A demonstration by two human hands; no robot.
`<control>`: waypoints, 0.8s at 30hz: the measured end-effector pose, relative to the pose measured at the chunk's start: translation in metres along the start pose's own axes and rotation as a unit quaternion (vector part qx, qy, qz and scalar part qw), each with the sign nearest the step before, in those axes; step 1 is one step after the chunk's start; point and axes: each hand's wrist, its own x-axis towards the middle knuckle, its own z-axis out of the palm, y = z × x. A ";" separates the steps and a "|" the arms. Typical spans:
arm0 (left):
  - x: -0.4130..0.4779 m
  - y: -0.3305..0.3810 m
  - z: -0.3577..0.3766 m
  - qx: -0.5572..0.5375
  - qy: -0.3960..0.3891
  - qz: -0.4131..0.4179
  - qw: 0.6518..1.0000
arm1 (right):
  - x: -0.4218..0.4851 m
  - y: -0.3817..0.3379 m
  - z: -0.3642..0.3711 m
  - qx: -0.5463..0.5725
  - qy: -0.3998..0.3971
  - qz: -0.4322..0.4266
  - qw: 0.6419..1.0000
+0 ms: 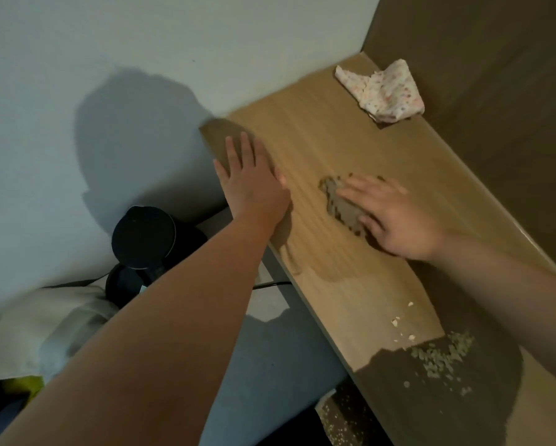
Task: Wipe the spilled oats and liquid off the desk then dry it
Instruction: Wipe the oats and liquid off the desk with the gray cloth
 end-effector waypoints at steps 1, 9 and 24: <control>0.000 0.000 0.000 0.009 0.001 0.001 1.000 | 0.012 0.003 -0.004 0.023 0.033 0.076 0.996; -0.018 0.008 0.002 0.024 0.001 0.025 0.999 | -0.059 -0.044 0.024 0.058 -0.075 -0.164 0.982; -0.072 0.034 0.015 0.015 -0.018 0.077 0.997 | -0.070 -0.019 0.012 0.091 0.008 0.020 0.996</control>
